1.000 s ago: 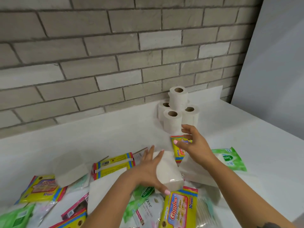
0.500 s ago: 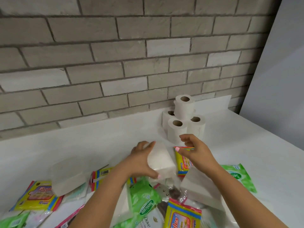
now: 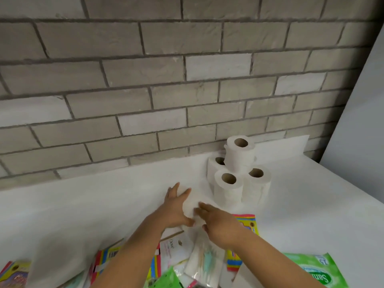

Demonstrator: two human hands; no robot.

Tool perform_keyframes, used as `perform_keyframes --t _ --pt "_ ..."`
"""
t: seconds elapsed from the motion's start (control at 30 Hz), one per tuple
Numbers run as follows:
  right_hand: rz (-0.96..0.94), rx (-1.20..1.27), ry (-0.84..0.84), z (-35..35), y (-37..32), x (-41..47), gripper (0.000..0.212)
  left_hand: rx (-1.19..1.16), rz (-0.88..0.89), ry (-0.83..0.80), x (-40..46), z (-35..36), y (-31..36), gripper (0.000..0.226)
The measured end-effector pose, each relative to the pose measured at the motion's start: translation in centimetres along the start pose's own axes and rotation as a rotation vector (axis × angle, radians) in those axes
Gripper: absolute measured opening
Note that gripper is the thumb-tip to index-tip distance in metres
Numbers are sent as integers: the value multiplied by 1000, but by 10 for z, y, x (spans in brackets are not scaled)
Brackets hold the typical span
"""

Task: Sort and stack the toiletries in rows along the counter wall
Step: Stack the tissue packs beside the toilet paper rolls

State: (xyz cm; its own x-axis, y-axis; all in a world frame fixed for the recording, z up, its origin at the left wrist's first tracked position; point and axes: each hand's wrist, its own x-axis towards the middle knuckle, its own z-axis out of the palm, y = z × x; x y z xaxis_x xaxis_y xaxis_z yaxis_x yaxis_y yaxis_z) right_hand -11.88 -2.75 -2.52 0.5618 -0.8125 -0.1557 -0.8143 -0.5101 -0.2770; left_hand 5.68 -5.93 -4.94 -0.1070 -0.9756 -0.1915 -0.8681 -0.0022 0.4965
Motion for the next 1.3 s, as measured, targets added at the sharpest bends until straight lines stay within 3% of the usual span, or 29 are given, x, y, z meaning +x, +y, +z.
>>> perform_keyframes --t 0.17,0.33,0.8,1.03,1.2,1.3 --pt "52 -178 17 -6 -2 37 49 -3 91 170 19 8 -10 84" --pt "138 -296 -16 -13 -8 66 52 34 82 196 40 8 -9 78" --pt "182 -282 36 -7 -4 95 52 276 67 126 59 0 -6 72" --pt "172 -298 21 -9 -4 94 56 250 3 99 54 -2 5 71" --pt "182 -251 46 -14 -4 91 41 186 -37 112 38 -4 7 81" --pt "193 -166 95 -17 -7 88 40 127 -37 169 13 -16 -2 73"
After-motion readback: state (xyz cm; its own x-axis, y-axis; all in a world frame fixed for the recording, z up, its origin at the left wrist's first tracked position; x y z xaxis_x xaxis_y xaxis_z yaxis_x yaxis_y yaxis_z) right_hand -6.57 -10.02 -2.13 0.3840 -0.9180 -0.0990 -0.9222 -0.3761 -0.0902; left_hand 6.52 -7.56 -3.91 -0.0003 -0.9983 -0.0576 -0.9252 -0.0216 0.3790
